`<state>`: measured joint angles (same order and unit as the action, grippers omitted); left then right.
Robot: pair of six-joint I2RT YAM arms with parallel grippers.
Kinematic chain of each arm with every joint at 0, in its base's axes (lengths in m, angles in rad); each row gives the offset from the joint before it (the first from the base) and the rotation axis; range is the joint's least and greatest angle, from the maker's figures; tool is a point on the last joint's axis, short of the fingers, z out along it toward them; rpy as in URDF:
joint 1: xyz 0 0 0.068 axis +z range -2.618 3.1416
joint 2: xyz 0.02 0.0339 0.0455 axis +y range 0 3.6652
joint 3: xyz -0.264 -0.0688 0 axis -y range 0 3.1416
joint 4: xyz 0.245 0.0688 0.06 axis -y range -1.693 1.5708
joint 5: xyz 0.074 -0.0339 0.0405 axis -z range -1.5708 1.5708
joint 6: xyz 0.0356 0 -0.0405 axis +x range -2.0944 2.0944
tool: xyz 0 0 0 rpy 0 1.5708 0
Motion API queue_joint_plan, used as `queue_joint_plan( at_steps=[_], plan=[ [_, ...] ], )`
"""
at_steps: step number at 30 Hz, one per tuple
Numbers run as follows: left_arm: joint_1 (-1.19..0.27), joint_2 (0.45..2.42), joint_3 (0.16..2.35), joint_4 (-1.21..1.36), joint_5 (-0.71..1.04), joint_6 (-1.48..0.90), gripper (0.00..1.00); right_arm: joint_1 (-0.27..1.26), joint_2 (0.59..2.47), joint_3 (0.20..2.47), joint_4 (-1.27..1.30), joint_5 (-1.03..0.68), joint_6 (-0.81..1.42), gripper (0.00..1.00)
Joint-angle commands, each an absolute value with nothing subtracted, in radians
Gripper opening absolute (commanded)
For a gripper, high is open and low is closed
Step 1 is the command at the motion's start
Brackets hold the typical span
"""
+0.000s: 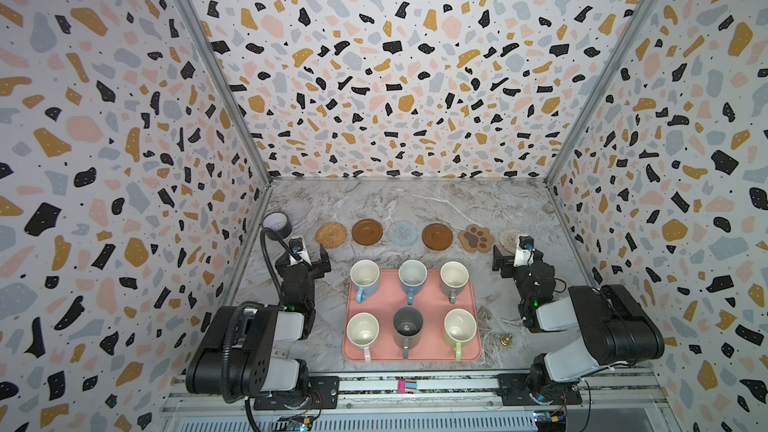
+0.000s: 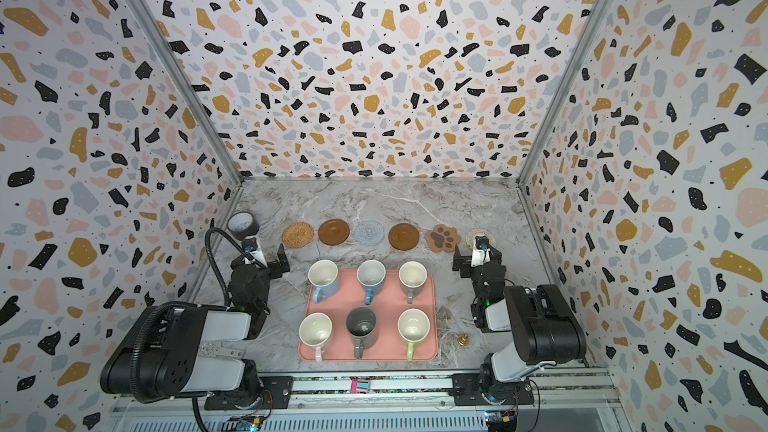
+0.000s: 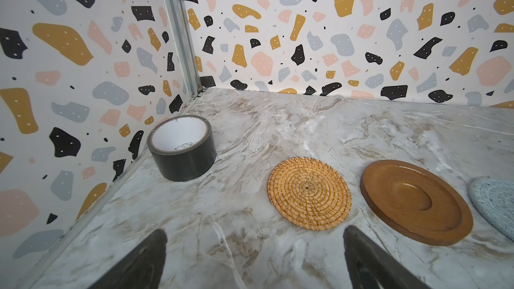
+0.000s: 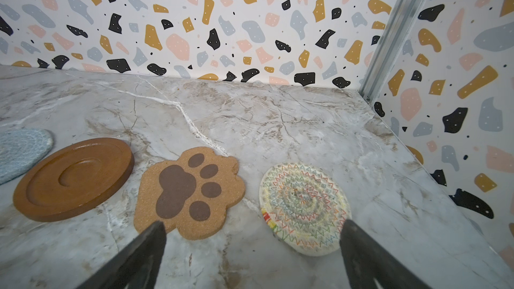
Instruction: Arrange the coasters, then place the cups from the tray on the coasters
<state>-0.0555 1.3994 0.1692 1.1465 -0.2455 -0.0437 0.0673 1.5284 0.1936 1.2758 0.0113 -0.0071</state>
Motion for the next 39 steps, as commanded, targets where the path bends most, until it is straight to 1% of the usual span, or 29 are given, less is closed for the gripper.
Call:
queue_joint_plan(
  at_steps=[1,10,11,12,13,14,16,18,23,25,28,30,32,34,39],
  plan=[
    [-0.06,1.405,0.169,1.203,-0.255,-0.031,0.99,0.069,1.506,0.204,1.276,0.018,-0.015,0.99],
    [-0.061,1.396,0.166,1.212,-0.253,-0.035,1.0,0.073,1.501,0.199,1.283,0.026,-0.017,0.99],
    [-0.061,1.38,0.185,1.176,-0.263,-0.041,0.99,0.072,1.499,0.198,1.287,0.027,-0.017,0.99],
    [-0.061,1.349,0.228,1.056,-0.261,-0.043,0.99,0.075,1.488,0.204,1.267,0.029,-0.016,0.99],
    [-0.061,1.316,0.306,0.861,-0.265,-0.051,0.99,0.075,1.467,0.216,1.23,0.033,-0.018,0.99],
    [-0.061,1.303,0.377,0.723,-0.265,-0.074,1.0,0.077,1.44,0.228,1.19,0.036,-0.019,0.99],
    [-0.061,1.274,0.438,0.611,-0.23,-0.083,0.99,0.077,1.391,0.246,1.12,0.039,-0.019,0.99],
    [-0.061,1.235,0.458,0.571,-0.204,-0.123,1.0,0.08,1.352,0.261,1.063,0.046,-0.021,0.99],
    [-0.063,1.188,0.571,0.38,-0.153,-0.202,0.99,0.095,1.239,0.388,0.789,0.066,0.027,0.99],
    [-0.064,1.201,0.64,0.28,-0.11,-0.2,1.0,0.101,1.23,0.517,0.569,0.102,0.118,0.99],
    [-0.064,1.244,0.734,0.138,-0.074,-0.23,1.0,0.106,1.279,0.76,0.182,0.14,0.26,0.99],
    [-0.069,1.278,0.774,0.092,-0.022,-0.251,0.99,0.13,1.311,0.859,0.042,0.161,0.302,0.99],
    [-0.08,1.315,0.804,0.073,0.031,-0.278,0.99,0.162,1.327,0.921,-0.035,0.168,0.341,0.99],
    [-0.1,1.355,0.838,0.065,0.064,-0.303,0.99,0.182,1.34,0.97,-0.106,0.137,0.391,0.99],
    [-0.162,1.478,0.948,0.011,0.087,-0.311,1.0,0.213,1.341,0.995,-0.175,0.037,0.5,0.99]
  ],
)
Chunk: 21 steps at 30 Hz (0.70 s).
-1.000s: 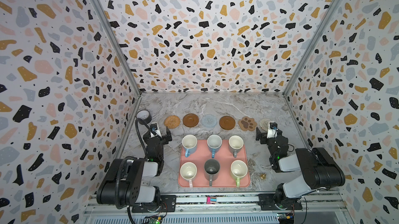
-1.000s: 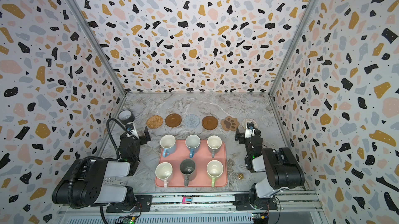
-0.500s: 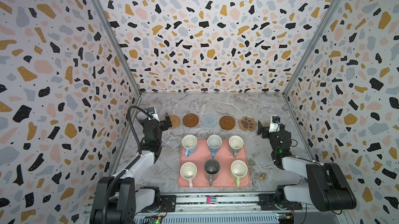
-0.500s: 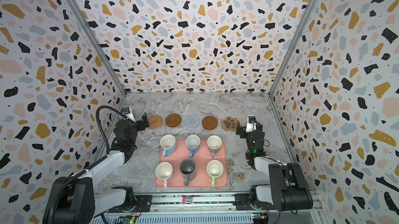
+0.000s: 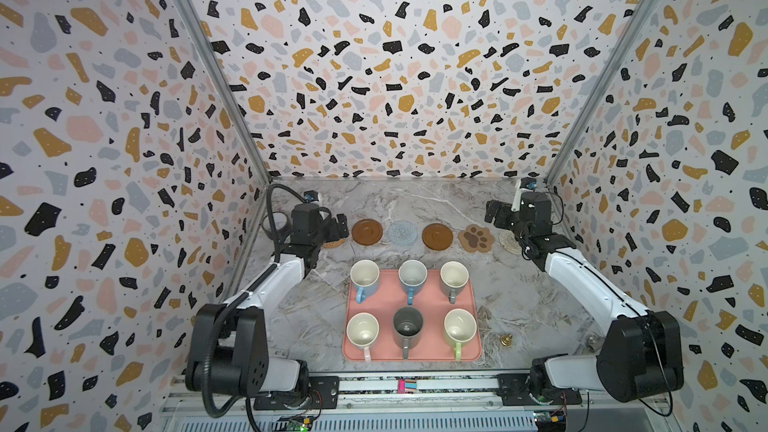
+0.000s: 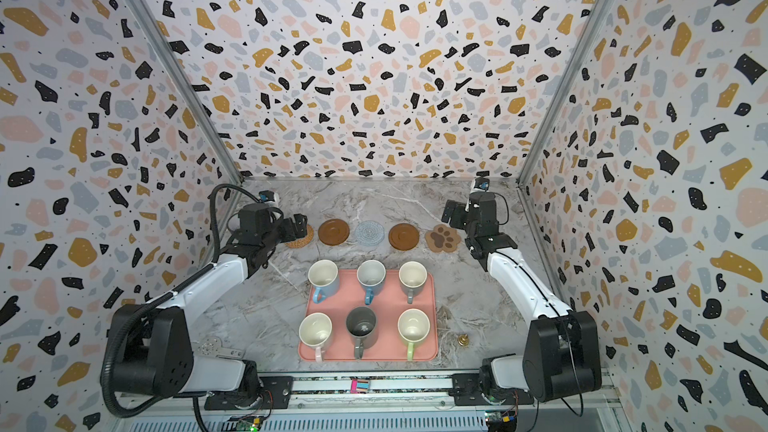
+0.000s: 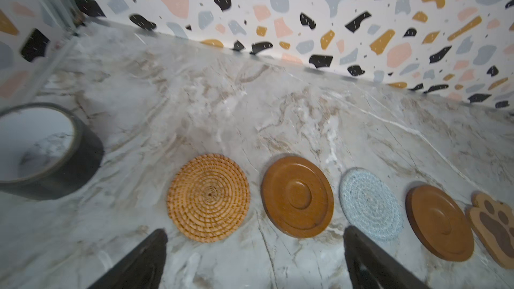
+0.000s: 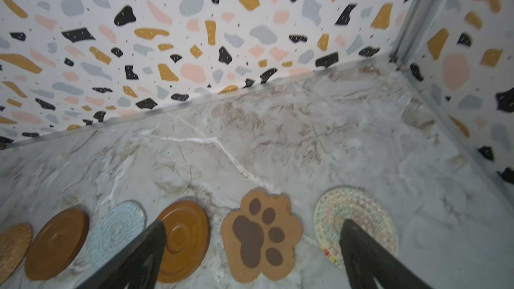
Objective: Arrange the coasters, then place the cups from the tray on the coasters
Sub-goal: 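Raise both arms and reach the grippers toward the row of coasters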
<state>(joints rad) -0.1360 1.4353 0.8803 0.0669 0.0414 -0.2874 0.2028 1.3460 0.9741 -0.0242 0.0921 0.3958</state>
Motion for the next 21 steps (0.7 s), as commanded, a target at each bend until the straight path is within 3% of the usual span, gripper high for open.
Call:
queue_joint_plan(
  at_steps=[1,21],
  plan=[
    [-0.17,1.506,0.974,-0.01,0.074,-0.313,1.0,0.217,1.339,0.994,-0.184,0.016,0.513,0.99],
    [-0.268,1.732,1.132,-0.042,0.151,-0.385,1.0,0.268,1.275,1.01,-0.317,-0.142,0.441,0.99]
  ],
)
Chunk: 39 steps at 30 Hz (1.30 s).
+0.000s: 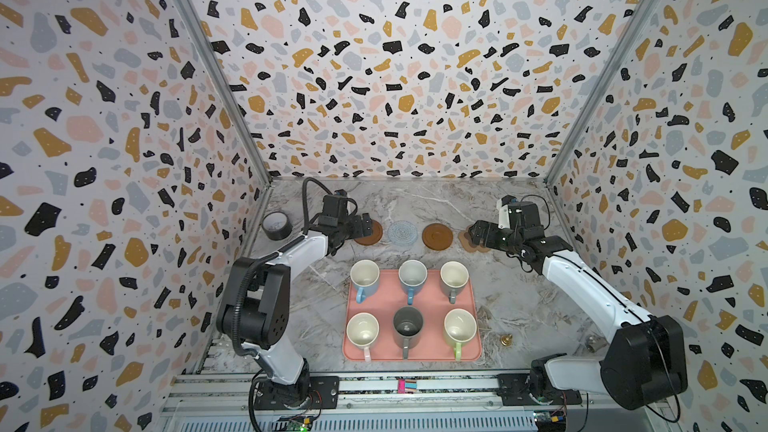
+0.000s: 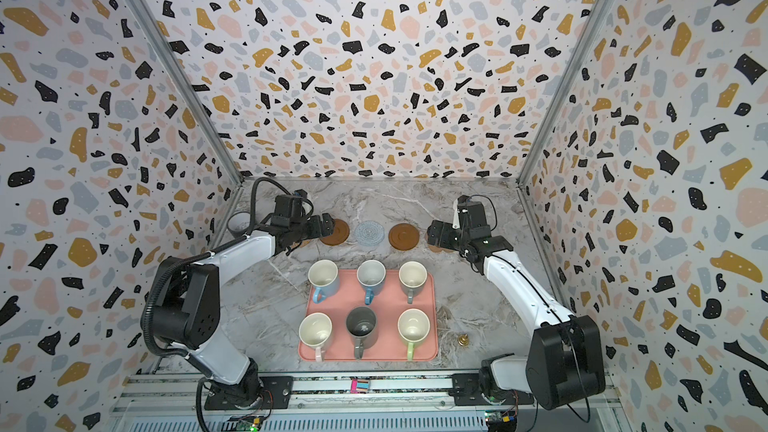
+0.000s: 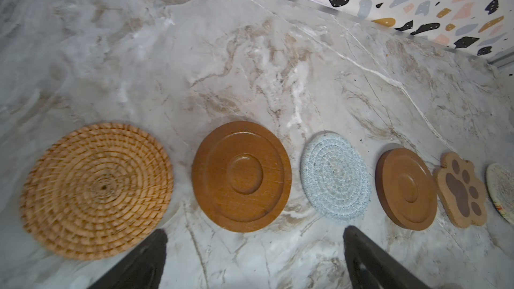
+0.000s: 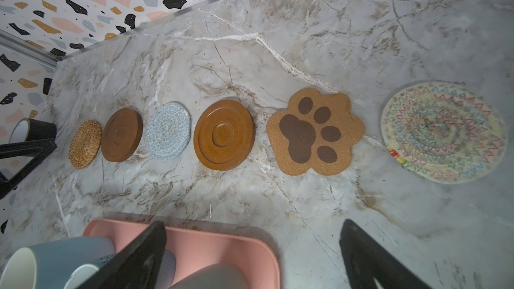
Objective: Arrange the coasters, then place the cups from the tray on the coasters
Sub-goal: 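Raise both arms and reach the grippers toward the row of coasters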
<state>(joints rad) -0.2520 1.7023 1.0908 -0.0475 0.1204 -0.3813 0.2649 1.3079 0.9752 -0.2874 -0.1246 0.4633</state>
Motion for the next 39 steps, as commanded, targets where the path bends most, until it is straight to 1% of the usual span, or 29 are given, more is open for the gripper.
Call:
queue_joint_plan(
  at_steps=[1,8,17,19,23,26,30,35,39],
  plan=[
    [-0.274,1.749,1.146,-0.043,0.151,-0.389,1.0,0.269,1.275,1.008,-0.318,-0.141,0.439,0.99],
    [-0.304,1.842,1.219,-0.006,0.157,-0.444,1.0,0.269,1.315,1.004,-0.267,-0.17,0.418,0.99],
    [-0.308,1.973,1.38,-0.116,0.188,-0.459,1.0,0.272,1.494,1.093,-0.2,-0.246,0.46,0.99],
    [-0.307,1.993,1.41,-0.151,0.212,-0.452,1.0,0.272,1.542,1.133,-0.221,-0.25,0.47,0.99],
    [-0.309,2.029,1.517,-0.302,0.216,-0.426,1.0,0.274,1.63,1.252,-0.299,-0.266,0.468,0.99],
    [-0.307,2.033,1.557,-0.361,0.192,-0.414,1.0,0.284,1.673,1.302,-0.318,-0.255,0.441,0.99],
    [-0.308,2.081,1.651,-0.483,0.203,-0.381,1.0,0.288,1.727,1.343,-0.359,-0.227,0.441,0.99],
    [-0.319,2.117,1.665,-0.473,0.278,-0.438,1.0,0.288,1.802,1.432,-0.392,-0.223,0.378,0.99],
    [-0.344,2.116,1.671,-0.474,0.269,-0.456,1.0,0.29,1.893,1.555,-0.441,-0.254,0.299,0.99]
  ],
)
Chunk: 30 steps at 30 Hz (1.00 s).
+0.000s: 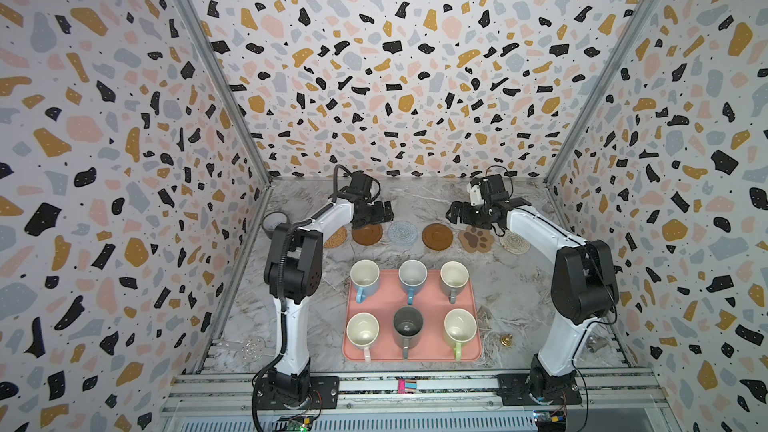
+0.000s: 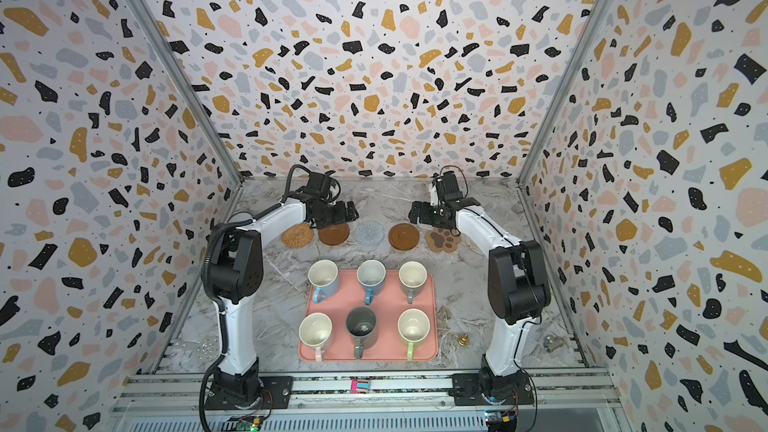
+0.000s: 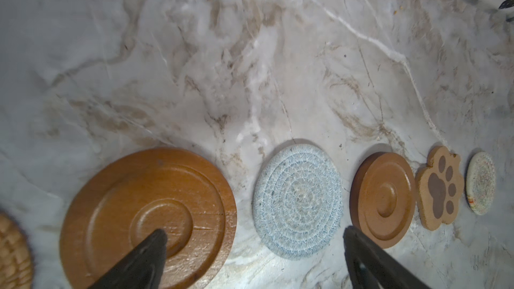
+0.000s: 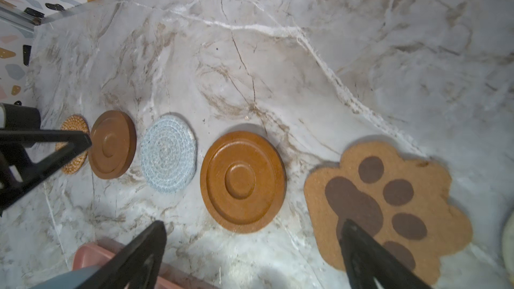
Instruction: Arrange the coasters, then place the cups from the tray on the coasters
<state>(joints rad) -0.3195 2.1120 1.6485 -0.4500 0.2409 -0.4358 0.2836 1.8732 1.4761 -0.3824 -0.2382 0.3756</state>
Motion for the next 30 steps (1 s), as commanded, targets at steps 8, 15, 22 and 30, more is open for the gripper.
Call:
queue_joint_plan(
  at_steps=[8,15,22,30],
  plan=[
    [-0.352,2.132,1.661,-0.526,0.226,-0.471,1.0,0.29,1.952,1.601,-0.421,-0.275,0.265,0.99],
    [-0.352,2.148,1.617,-0.446,0.21,-0.507,1.0,0.29,1.977,1.589,-0.365,-0.298,0.267,0.99],
    [-0.351,2.185,1.635,-0.421,0.191,-0.502,1.0,0.291,1.997,1.583,-0.324,-0.29,0.288,0.99],
    [-0.35,2.213,1.629,-0.38,0.175,-0.511,1.0,0.291,2.058,1.632,-0.321,-0.285,0.305,0.99]
  ],
)
